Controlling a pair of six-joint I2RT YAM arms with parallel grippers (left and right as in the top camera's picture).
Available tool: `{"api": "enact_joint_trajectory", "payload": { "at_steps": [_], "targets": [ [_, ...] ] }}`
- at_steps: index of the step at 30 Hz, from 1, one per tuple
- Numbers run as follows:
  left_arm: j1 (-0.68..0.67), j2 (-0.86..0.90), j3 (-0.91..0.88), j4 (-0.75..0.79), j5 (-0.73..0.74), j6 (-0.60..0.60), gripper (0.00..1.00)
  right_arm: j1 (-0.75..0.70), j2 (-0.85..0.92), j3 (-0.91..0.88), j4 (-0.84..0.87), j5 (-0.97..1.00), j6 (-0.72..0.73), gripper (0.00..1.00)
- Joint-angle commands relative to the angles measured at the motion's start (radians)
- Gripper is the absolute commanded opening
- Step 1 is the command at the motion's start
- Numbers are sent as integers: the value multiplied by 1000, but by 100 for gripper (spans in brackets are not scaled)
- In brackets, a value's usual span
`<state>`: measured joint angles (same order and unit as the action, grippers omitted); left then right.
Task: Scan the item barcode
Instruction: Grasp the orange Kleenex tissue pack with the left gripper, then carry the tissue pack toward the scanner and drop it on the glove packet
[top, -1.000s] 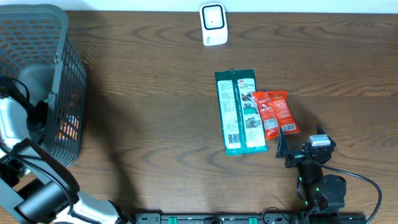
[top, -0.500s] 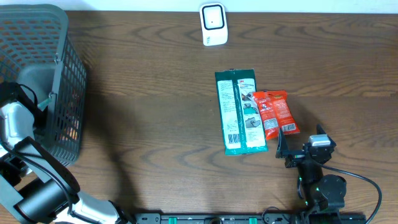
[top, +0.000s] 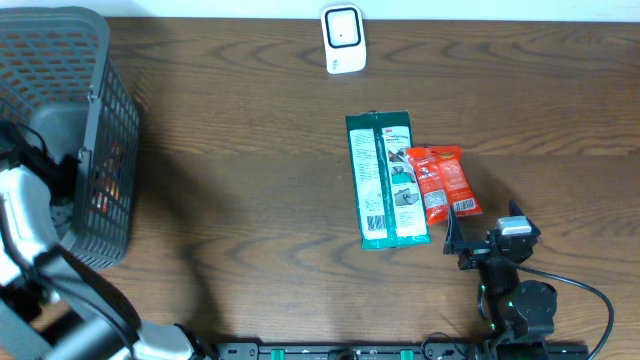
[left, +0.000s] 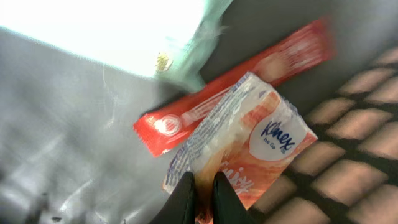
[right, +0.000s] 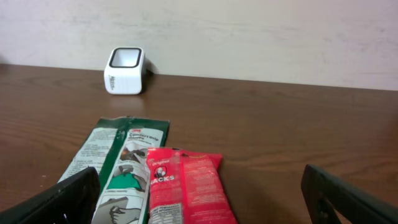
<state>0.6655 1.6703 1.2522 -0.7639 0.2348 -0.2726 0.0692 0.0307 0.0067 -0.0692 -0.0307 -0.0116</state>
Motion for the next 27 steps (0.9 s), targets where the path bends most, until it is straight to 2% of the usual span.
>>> {"api": "enact_joint_trajectory", "payload": {
  "at_steps": [1, 6, 11, 15, 17, 20, 21, 23, 26, 27],
  "targets": [
    [-3, -169, 48, 61, 16, 3, 8, -10, -5, -1, -3, -4, -11, 99],
    [-3, -396, 48, 142, 13, 3, 7, -10, -5, -1, -3, -4, -11, 99],
    [-8, -597, 48, 153, -17, -19, 8, -10, -5, -1, -3, -4, -12, 99],
    [-99, -721, 48, 120, 114, -39, 7, -10, -5, -1, -3, -4, -11, 99],
    [-156, -741, 48, 88, 179, -39, 7, -10, -5, -1, -3, -4, -11, 99],
    [-273, -745, 48, -19, 188, -39, 7, -10, -5, -1, -3, -4, -11, 99],
    [-348, -731, 45, -78, 235, -39, 7, -10, -5, -1, -3, -4, -11, 99],
    [-411, -710, 39, -112, 299, -34, 7, -10, -5, -1, -3, -4, -11, 99],
    [-529, -623, 28, -140, 499, -35, 7, -10, -5, -1, -3, -4, -11, 99],
    [-566, -568, 28, -140, 606, -35, 7, -10, -5, -1, -3, -4, -11, 99]
  ]
}}
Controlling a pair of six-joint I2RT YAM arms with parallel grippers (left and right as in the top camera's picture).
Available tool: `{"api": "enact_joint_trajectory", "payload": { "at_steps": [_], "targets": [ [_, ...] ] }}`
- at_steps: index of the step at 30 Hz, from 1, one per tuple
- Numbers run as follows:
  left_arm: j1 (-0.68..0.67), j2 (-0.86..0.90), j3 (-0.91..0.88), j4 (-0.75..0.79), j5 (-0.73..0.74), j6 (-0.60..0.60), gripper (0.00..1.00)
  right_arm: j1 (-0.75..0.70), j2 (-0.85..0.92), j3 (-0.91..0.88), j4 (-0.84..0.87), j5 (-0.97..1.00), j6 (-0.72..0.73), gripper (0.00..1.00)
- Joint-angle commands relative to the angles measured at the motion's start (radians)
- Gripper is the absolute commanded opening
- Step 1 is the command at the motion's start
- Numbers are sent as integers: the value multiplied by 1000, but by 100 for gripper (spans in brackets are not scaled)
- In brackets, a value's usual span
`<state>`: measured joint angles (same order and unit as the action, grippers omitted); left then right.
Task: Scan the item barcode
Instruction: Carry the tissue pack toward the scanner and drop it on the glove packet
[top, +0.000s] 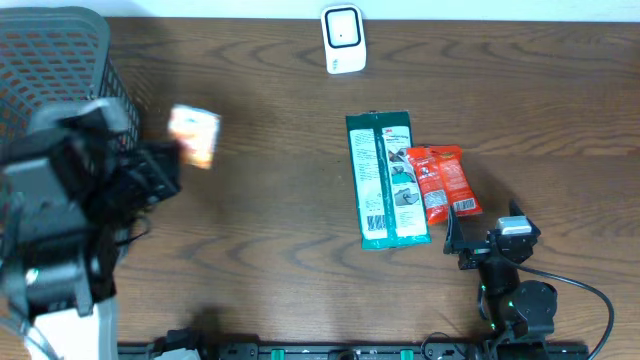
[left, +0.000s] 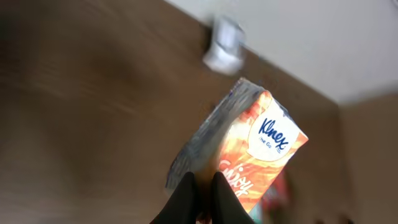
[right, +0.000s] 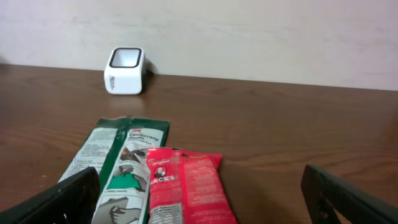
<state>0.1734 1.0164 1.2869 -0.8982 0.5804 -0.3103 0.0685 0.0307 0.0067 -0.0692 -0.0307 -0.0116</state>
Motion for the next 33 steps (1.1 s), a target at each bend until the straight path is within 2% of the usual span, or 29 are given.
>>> {"api": "enact_joint_trajectory", "payload": {
  "at_steps": [1, 5, 9, 11, 17, 22, 28, 33],
  "targets": [
    [-86, 114, -6, -6, 309, 3, 8, -9, -5, -1, -3, -4, -11, 99],
    [-126, 266, -6, 6, 518, 41, 7, -9, -5, -1, -3, -4, -11, 99],
    [-168, 391, -6, 17, 568, 65, 8, -9, -5, -1, -3, -4, -12, 99],
    [-190, 425, -6, 24, 548, 74, 7, -9, -5, -1, -3, -4, -11, 99],
    [-303, 538, -7, 27, 291, 74, 7, -9, -5, -1, -3, -4, -12, 99],
    [-390, 631, -7, 59, 151, 65, 7, -9, -5, -1, -3, -4, -12, 99],
    [-479, 782, -7, 154, 140, 16, 7, -9, -5, -1, -3, -4, -11, 99],
    [-521, 893, -7, 253, 141, -93, 7, -9, -5, -1, -3, -4, -11, 99]
  ]
}}
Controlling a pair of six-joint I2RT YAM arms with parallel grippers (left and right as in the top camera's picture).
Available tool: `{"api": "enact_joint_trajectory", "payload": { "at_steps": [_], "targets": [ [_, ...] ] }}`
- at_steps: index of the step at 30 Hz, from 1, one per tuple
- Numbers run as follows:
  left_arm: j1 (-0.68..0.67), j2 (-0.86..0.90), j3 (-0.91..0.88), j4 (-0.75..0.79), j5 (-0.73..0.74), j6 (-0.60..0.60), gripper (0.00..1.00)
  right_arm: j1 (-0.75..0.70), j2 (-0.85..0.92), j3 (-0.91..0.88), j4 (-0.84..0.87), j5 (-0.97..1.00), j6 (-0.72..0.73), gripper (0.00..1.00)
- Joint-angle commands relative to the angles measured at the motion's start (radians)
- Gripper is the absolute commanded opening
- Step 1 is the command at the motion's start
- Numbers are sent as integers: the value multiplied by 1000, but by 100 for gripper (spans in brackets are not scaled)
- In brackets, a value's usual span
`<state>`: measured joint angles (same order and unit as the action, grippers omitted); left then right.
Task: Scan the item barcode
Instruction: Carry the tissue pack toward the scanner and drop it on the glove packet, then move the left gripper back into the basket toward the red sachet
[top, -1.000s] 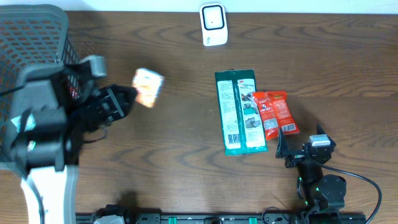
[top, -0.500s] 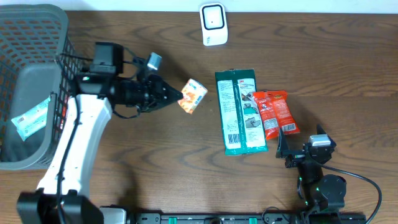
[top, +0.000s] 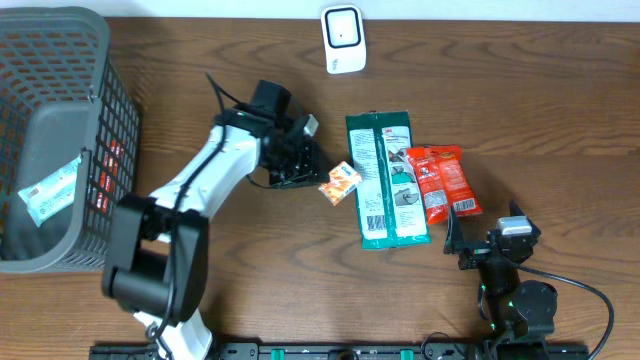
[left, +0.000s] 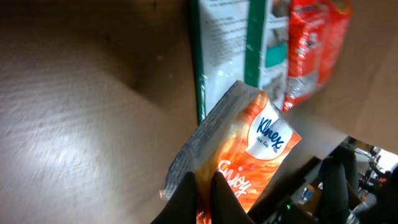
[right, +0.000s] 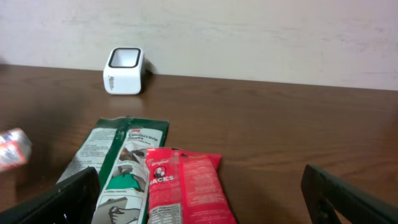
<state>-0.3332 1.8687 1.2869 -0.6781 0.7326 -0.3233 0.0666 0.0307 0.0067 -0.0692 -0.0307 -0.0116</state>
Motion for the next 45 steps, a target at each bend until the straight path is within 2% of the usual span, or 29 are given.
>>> {"api": "enact_joint_trajectory", "payload": {
  "at_steps": [1, 9, 11, 14, 18, 25, 26, 27, 30, 34, 36, 37, 40, 45],
  "targets": [
    [-24, 60, -7, 59, -11, -104, 8, -7, -5, -1, -3, -4, -11, 99],
    [-75, 184, -7, 261, -11, -284, 8, -7, -5, -1, -3, -4, -11, 99],
    [-82, 195, -7, 279, -11, -296, 8, -7, -5, -1, -3, -4, -11, 99],
    [-82, 190, -6, 280, -7, -296, 30, -7, -5, -1, -3, -4, -11, 99],
    [-82, 154, -5, 284, -12, -294, 49, -7, -5, -1, -3, -4, -11, 99],
    [-82, -50, -5, 283, -116, -230, 58, -7, -5, -1, -3, -4, -11, 99],
    [-82, -95, 1, 269, -135, -199, 62, -7, -5, -1, -3, -4, -11, 99],
    [-81, -163, 24, 210, -201, -155, 67, -7, -5, -1, -3, -4, -11, 99],
    [-60, -259, 124, 5, -394, -76, 67, -7, -5, -1, -3, -4, -11, 99],
    [45, -315, 398, -340, -681, 5, 76, -7, -5, -1, -3, -4, -12, 99],
    [115, -317, 506, -428, -717, 17, 78, -7, -5, -1, -3, -4, -12, 99],
    [198, -317, 590, -482, -719, 17, 78, -7, -5, -1, -3, -4, -11, 99],
    [362, -317, 663, -502, -719, 21, 78, -7, -5, -1, -3, -4, -11, 99],
    [658, -296, 657, -497, -719, 29, 78, -7, -5, -1, -3, -4, -11, 99]
  ]
}}
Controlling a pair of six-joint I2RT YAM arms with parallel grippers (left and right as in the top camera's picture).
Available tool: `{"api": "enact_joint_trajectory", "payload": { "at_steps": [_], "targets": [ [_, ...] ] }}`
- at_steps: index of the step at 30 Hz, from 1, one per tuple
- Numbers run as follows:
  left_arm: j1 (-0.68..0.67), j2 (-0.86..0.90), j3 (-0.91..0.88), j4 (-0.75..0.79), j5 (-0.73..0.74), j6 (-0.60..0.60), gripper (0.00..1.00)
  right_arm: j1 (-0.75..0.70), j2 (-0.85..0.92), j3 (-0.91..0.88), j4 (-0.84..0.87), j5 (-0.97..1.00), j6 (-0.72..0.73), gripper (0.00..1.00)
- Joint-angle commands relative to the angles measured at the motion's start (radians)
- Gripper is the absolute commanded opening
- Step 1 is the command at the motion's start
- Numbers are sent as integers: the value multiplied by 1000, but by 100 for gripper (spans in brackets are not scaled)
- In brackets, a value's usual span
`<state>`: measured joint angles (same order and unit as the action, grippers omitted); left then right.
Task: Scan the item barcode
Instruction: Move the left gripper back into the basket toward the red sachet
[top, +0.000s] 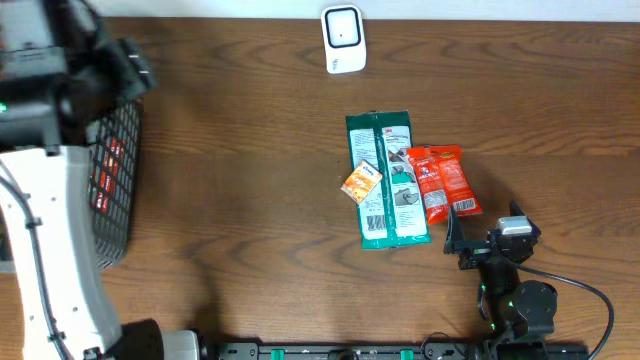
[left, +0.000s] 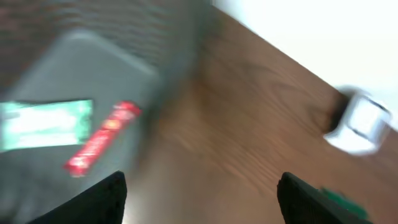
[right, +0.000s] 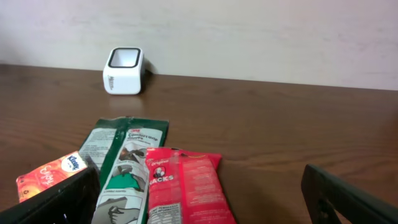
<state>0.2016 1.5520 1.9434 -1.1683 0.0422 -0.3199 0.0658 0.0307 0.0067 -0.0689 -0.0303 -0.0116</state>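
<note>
The orange Kleenex tissue pack (top: 362, 181) lies on the table against the left edge of the long green packet (top: 388, 180); the right wrist view shows the Kleenex pack (right: 53, 177) low on the left. The white barcode scanner (top: 341, 38) stands at the table's far edge. My left gripper (left: 202, 200) is open and empty, high over the basket's right side, in a blurred view. My right gripper (right: 200, 202) rests open near the front right, just short of the red snack packet (right: 186, 186).
The grey mesh basket (top: 115, 190) stands at the far left, partly hidden by my left arm (top: 45, 220). In it lie a green packet (left: 46, 124) and a red stick pack (left: 102, 137). The red snack packet (top: 440, 182) touches the green packet's right side.
My left gripper has let go of the Kleenex pack, which now lies beside the green packet. It has opened and moved from the table's middle to above the basket. The right arm is unchanged.
My left gripper was shut on the Kleenex pack inside the basket. Then it held the pack in the air to the right of the basket, then low beside the green packet. Now the pack lies there alone and the gripper is open over the basket.
</note>
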Motion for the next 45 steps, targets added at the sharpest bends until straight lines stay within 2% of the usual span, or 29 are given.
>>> {"api": "enact_joint_trajectory", "payload": {
  "at_steps": [1, 5, 7, 9, 12, 15, 17, 20, 22, 29, 42, 44, 45],
  "targets": [
    [158, 23, -6, -7, -28, 32, 78, -6, -5, -1, -3, -5, -11, 99],
    [279, 40, -35, -5, -29, 72, 79, -6, -5, -1, -3, -5, -11, 99],
    [329, 63, -49, -5, -29, 89, 83, -6, -5, -1, -3, -5, -11, 99],
    [375, 117, -76, -5, -28, 147, 84, -6, -5, -1, -3, -5, -11, 99],
    [385, 193, -97, -14, -27, 192, 84, -6, -5, -1, -3, -5, -12, 99],
    [383, 302, -97, -53, 66, 292, 75, -6, -5, -1, -3, -5, -11, 99],
    [383, 346, -97, -66, 107, 324, 72, -6, -5, -1, -3, -5, -11, 99],
    [383, 410, -98, -87, 111, 328, 66, -6, -5, -1, -3, -5, -11, 99],
    [383, 453, -103, -93, 111, 328, 57, -6, -5, -1, -3, -5, -12, 99],
    [383, 542, -145, -74, 104, 327, 59, -6, -5, -1, -3, -5, -11, 99],
    [378, 545, -422, 239, 104, 327, 62, -6, -5, -1, -3, -5, -11, 99],
    [378, 545, -451, 270, 104, 327, 55, -6, -5, -1, -3, -5, -11, 99],
    [378, 545, -451, 270, 104, 323, 45, -6, -5, -1, -3, -5, -11, 99]
  ]
}}
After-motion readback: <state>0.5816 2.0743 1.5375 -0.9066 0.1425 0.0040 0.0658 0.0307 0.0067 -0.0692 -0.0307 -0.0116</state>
